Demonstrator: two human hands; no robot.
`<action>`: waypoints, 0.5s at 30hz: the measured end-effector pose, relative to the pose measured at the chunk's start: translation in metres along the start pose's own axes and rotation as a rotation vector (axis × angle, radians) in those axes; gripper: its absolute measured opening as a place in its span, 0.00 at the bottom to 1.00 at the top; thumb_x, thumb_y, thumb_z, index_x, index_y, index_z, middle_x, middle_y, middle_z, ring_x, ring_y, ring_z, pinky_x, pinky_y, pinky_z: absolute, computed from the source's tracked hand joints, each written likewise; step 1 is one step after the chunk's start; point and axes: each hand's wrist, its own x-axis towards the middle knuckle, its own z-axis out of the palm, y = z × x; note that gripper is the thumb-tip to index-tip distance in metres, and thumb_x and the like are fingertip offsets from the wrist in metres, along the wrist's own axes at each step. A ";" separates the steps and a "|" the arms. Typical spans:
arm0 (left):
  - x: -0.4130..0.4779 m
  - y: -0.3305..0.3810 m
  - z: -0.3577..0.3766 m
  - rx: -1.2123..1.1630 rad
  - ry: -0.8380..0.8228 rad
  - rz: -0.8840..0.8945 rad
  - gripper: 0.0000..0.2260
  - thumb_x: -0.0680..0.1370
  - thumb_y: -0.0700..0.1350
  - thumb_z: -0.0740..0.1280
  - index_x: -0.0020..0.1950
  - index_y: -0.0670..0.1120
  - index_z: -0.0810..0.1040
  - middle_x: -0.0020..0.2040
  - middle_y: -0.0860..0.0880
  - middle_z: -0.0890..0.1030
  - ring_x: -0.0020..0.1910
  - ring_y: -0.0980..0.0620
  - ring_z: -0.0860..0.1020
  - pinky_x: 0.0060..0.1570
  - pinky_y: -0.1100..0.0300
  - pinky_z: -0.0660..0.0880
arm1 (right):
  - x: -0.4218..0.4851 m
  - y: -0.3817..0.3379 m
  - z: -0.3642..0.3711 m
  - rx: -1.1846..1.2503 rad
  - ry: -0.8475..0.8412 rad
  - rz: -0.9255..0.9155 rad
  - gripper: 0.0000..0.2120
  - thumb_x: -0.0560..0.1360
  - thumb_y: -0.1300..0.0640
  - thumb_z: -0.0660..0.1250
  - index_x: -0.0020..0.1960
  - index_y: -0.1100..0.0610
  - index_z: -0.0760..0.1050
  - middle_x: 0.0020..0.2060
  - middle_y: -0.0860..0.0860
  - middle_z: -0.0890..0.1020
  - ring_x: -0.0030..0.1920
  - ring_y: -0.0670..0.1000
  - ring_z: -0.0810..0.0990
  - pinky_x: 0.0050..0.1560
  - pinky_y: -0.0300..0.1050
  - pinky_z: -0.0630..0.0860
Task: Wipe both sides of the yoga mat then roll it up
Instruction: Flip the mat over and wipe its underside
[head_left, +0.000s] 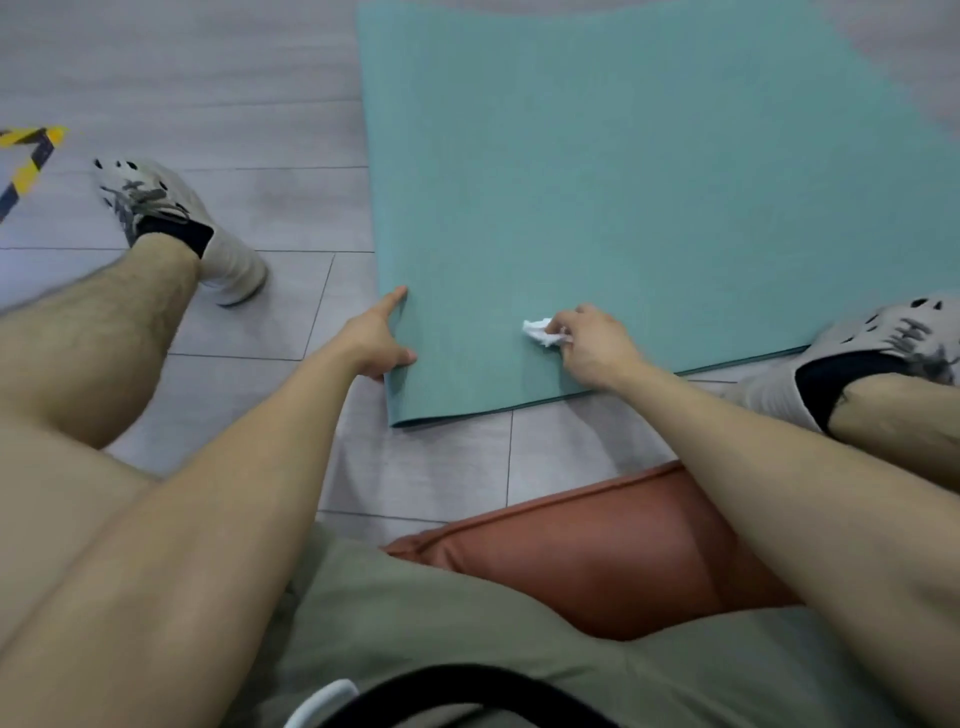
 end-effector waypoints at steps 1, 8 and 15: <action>-0.003 0.000 -0.002 -0.009 -0.006 -0.001 0.44 0.79 0.42 0.74 0.84 0.68 0.52 0.69 0.46 0.73 0.59 0.41 0.79 0.39 0.50 0.84 | 0.001 -0.016 -0.001 0.000 -0.063 -0.072 0.16 0.79 0.60 0.65 0.63 0.48 0.81 0.59 0.55 0.80 0.60 0.61 0.80 0.59 0.50 0.77; 0.019 0.022 -0.051 -0.089 0.054 -0.022 0.11 0.85 0.49 0.65 0.66 0.55 0.78 0.66 0.42 0.76 0.59 0.40 0.80 0.48 0.38 0.85 | 0.035 -0.105 -0.046 0.068 0.063 -0.193 0.17 0.78 0.62 0.66 0.64 0.50 0.82 0.62 0.54 0.82 0.62 0.59 0.80 0.58 0.45 0.74; 0.073 0.088 -0.122 0.888 -0.050 0.385 0.30 0.83 0.49 0.68 0.83 0.54 0.60 0.78 0.43 0.66 0.71 0.38 0.73 0.69 0.45 0.71 | 0.097 -0.110 -0.046 0.062 0.152 -0.285 0.16 0.80 0.61 0.63 0.63 0.48 0.81 0.58 0.51 0.76 0.53 0.60 0.80 0.53 0.53 0.78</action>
